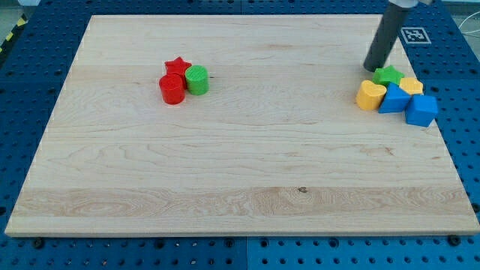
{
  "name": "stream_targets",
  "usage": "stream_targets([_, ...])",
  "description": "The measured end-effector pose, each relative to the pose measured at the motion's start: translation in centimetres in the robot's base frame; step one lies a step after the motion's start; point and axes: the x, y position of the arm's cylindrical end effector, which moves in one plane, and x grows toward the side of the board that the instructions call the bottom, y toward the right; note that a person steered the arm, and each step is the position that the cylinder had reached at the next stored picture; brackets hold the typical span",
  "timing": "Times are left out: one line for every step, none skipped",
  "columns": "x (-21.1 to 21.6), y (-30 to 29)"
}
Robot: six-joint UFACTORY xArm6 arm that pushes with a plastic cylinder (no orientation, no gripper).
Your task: Point at yellow heart
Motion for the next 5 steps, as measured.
stream_targets([-1.4, -5.3])
stream_targets([-0.4, -10.7])
stream_targets([0.6, -15.7])
stream_targets([0.6, -17.4])
stream_targets([0.6, -17.4])
